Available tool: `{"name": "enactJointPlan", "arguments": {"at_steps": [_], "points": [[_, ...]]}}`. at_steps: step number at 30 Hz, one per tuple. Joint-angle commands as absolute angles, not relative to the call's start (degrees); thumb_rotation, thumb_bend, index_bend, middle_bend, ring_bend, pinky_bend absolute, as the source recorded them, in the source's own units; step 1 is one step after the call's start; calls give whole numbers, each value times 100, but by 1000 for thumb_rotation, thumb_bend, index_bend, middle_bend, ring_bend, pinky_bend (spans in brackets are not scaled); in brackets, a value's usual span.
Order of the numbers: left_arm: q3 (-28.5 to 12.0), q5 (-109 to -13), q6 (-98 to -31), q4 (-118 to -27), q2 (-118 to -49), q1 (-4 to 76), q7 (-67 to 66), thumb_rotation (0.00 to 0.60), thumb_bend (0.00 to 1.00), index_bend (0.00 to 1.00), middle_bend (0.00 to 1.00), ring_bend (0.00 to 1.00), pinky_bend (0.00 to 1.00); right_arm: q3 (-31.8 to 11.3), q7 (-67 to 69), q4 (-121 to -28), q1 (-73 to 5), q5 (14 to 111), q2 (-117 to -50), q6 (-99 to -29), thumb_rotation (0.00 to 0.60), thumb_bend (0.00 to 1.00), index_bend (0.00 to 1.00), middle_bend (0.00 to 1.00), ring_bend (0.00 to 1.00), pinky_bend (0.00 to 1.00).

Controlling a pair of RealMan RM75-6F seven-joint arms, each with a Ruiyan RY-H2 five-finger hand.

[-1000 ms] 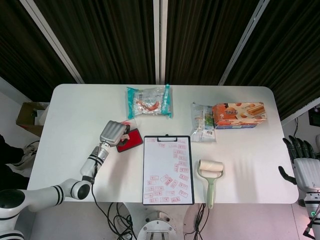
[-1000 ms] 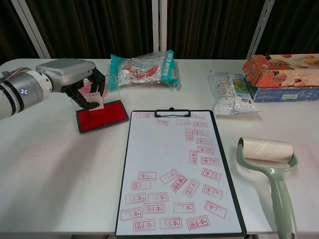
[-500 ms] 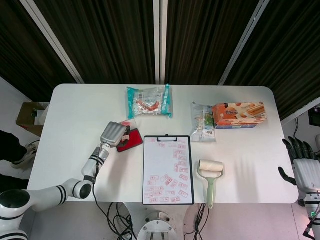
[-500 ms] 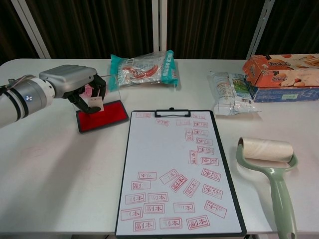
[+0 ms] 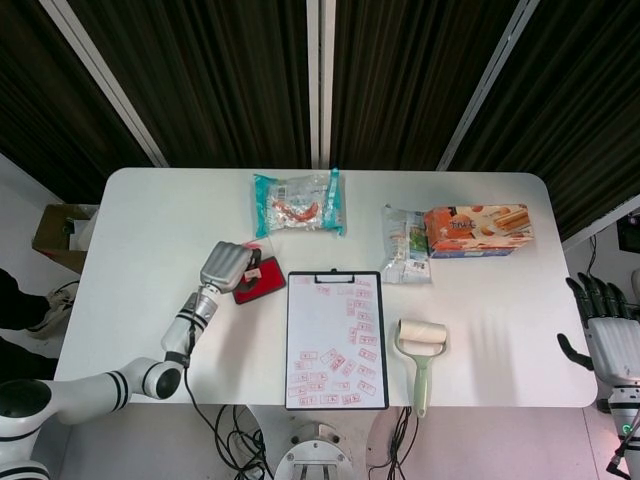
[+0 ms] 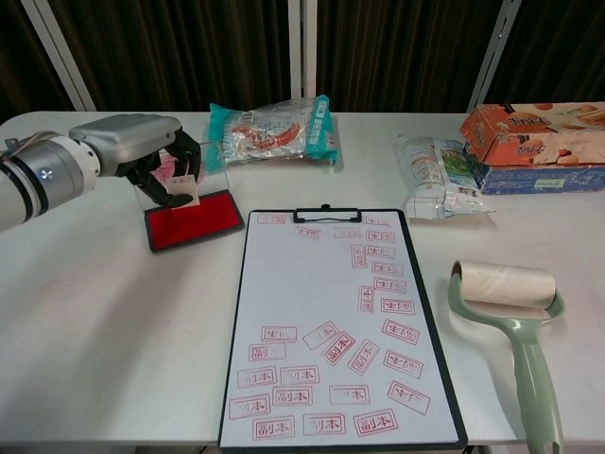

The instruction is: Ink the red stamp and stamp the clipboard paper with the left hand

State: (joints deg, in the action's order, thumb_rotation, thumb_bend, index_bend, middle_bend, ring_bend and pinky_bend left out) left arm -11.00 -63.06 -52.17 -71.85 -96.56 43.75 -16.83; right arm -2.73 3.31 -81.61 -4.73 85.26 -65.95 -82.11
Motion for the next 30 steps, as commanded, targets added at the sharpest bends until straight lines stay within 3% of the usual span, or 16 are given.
{"name": "enactJointPlan", "arguments": {"at_steps": [1,6,11,23,30], "points": [[-1313,-6430,-5390,-7816,-9318,4333,-1367,600,474,681,695,1000,1000,-275,327,-8168,-473,8521,-6591,-8209,600,226,0,0,0,0],[-1298,-6544,-5283,-8582,-8989,4335,-1169,600,474,682,697,1000,1000,-258,324,-8165,-481,8533,-6615,-8179,600,226,0,0,0,0],[-1152,-6690,-5111,-8762,-9059,4458,-1194,600,474,682,697,1000,1000,-247,327,-8153,-480,8549,-6629,-8179,600,226,0,0,0,0],[-1219,-6664,-4483,-7958,-9738,5073,-1131,600,473,681,696,1000,1000,-223,421,-8122,-429,8557,-6571,-8220,600,226,0,0,0,0],[-1069,-7558,-4252,-7147,-9936,5353,-195,600,474,681,695,1000,1000,-249,514,-8053,-419,8521,-6564,-8224,600,226,0,0,0,0]]}}
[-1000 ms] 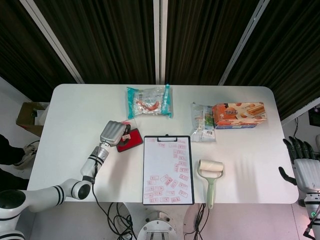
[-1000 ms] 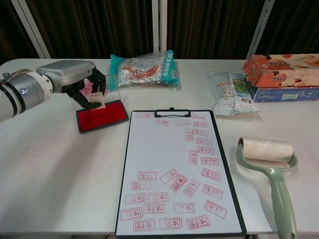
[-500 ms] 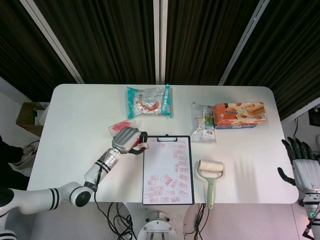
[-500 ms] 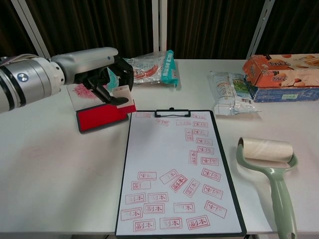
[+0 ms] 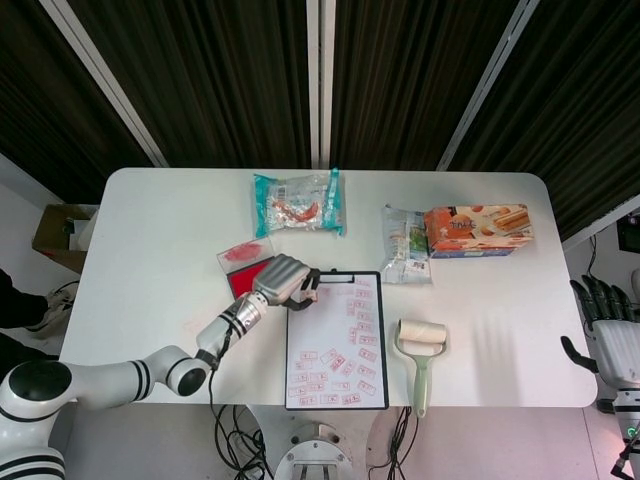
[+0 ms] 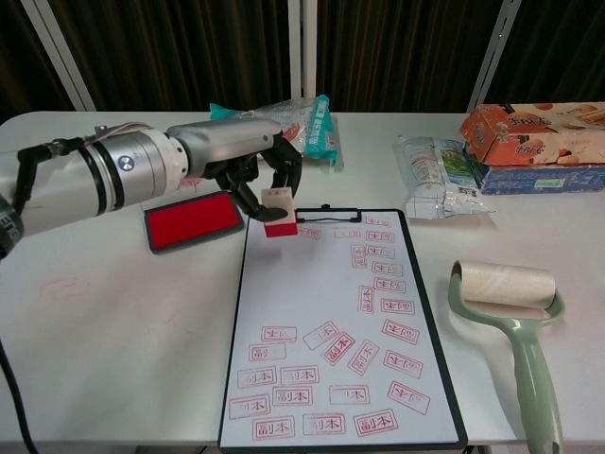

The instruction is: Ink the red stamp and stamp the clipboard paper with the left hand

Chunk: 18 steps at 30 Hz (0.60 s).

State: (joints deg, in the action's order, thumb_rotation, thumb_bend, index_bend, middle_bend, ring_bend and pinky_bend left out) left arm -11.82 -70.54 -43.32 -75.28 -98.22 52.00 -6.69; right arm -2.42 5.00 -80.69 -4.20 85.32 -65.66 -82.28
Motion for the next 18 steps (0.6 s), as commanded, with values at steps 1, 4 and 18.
{"name": "enactJointPlan", "arguments": {"at_steps": [1,4,18], "points": [[-1036,-7663,-4249,-7085,-9940,5375,-80,600,474,681,695,1000,1000,-253,521,-8045,-421,8510,-6564,-8214,600,226,0,0,0,0],[-966,-7934,-4288,-6882,-9976,5447,216,600,474,680,695,1000,1000,-257,538,-8022,-430,8498,-6574,-8187,600,226,0,0,0,0],[-606,-8762,-4438,-5655,-10262,5762,1786,600,477,680,695,1000,1000,-251,525,-8022,-399,8515,-6573,-8232,600,226,0,0,0,0]]}}
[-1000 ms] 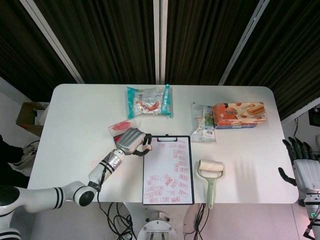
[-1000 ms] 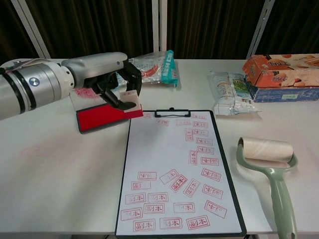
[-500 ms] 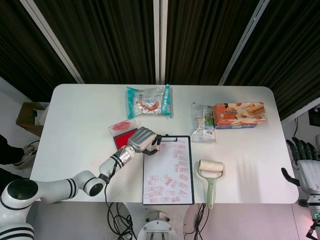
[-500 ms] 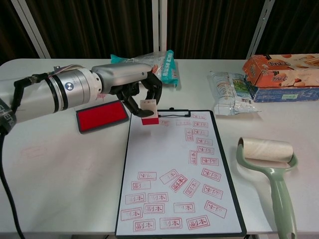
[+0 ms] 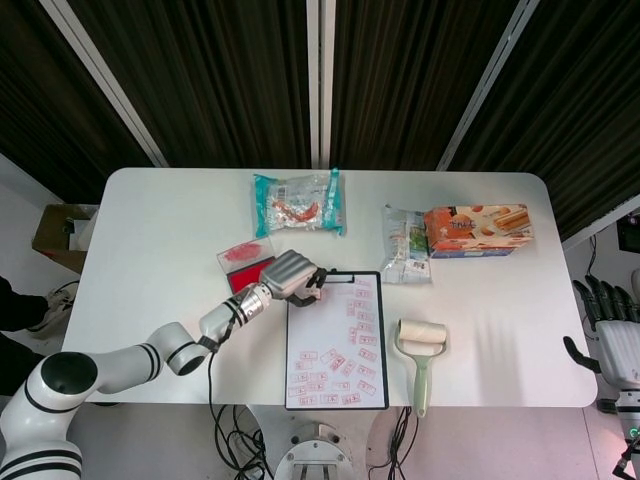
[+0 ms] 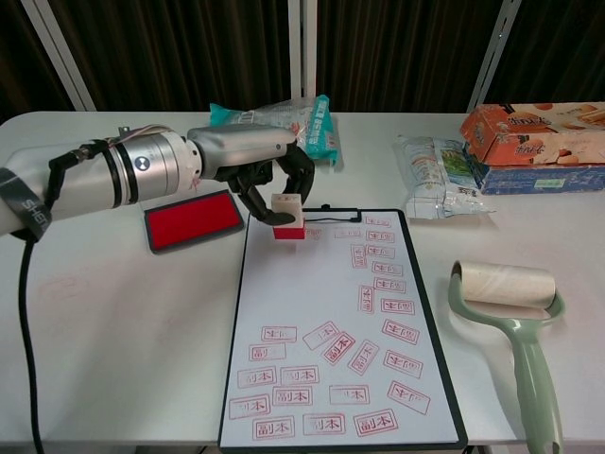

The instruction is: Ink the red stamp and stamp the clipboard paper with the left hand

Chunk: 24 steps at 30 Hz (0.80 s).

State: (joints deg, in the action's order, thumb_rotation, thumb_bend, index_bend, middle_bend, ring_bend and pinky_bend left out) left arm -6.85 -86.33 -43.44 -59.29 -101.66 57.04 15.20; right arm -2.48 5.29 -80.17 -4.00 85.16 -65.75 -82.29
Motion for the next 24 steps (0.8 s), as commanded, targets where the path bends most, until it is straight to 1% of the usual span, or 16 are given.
{"name": "enactJointPlan", "arguments": {"at_steps": [1,9,16,24], "points": [[-593,-8787,-4466,-5566,-10285,5770,1864,600,477,680,695,1000,1000,-253,521,-8027,-399,8514,-6571,-8233,600,226,0,0,0,0],[-415,-8959,-4623,-4980,-10435,5803,2445,600,477,681,695,1000,1000,-265,455,-8059,-411,8495,-6569,-8208,600,226,0,0,0,0],[-235,-9079,-4667,-4726,-10541,5820,2742,600,477,681,695,1000,1000,-269,400,-8079,-422,8475,-6575,-8176,600,226,0,0,0,0],[-211,-9097,-4744,-4525,-10643,5868,2897,600,476,681,695,1000,1000,-276,384,-8077,-428,8453,-6583,-8154,600,226,0,0,0,0]]}}
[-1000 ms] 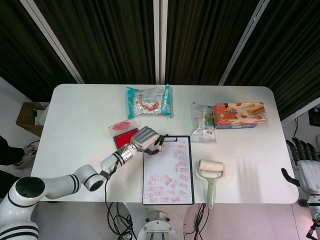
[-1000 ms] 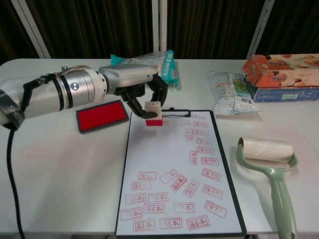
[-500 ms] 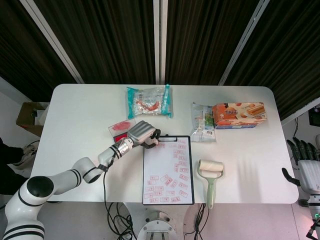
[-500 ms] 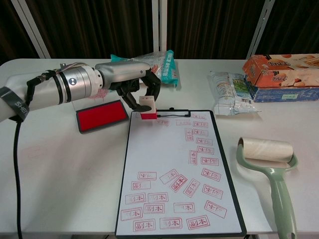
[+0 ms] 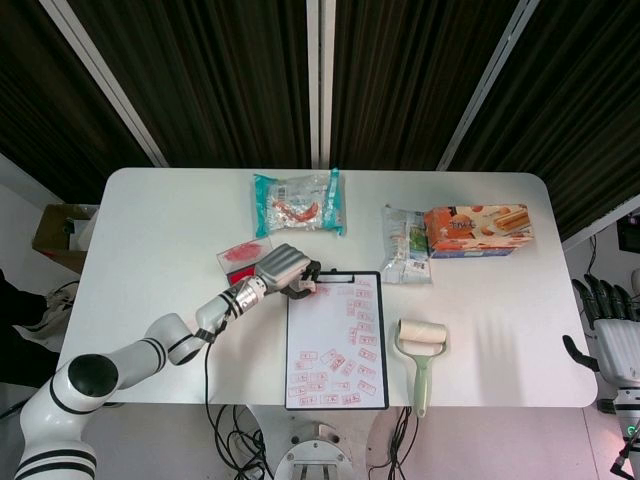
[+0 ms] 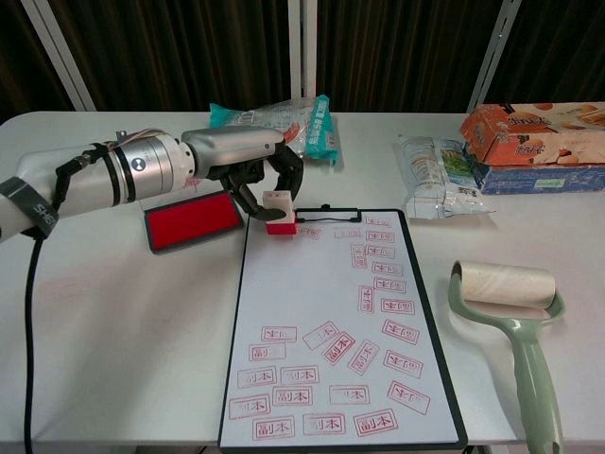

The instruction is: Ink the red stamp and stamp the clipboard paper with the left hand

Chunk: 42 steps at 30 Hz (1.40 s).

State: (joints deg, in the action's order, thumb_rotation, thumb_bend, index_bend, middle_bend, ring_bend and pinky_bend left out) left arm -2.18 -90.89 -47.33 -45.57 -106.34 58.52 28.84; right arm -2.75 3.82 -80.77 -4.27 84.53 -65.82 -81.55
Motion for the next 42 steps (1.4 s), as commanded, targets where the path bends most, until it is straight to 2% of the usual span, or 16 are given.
{"name": "enactJointPlan", "arguments": {"at_steps": [1,42], "points": [[-200,-9103,-4745,-4504,-10646,5873,2892,600,476,681,695,1000,1000,-276,387,-8075,-428,8453,-6582,-8154,600,226,0,0,0,0],[119,-9157,-4710,-4061,-10880,5803,2967,600,477,694,701,1000,1000,-244,305,-8101,-463,8480,-6600,-8091,600,226,0,0,0,0]]}}
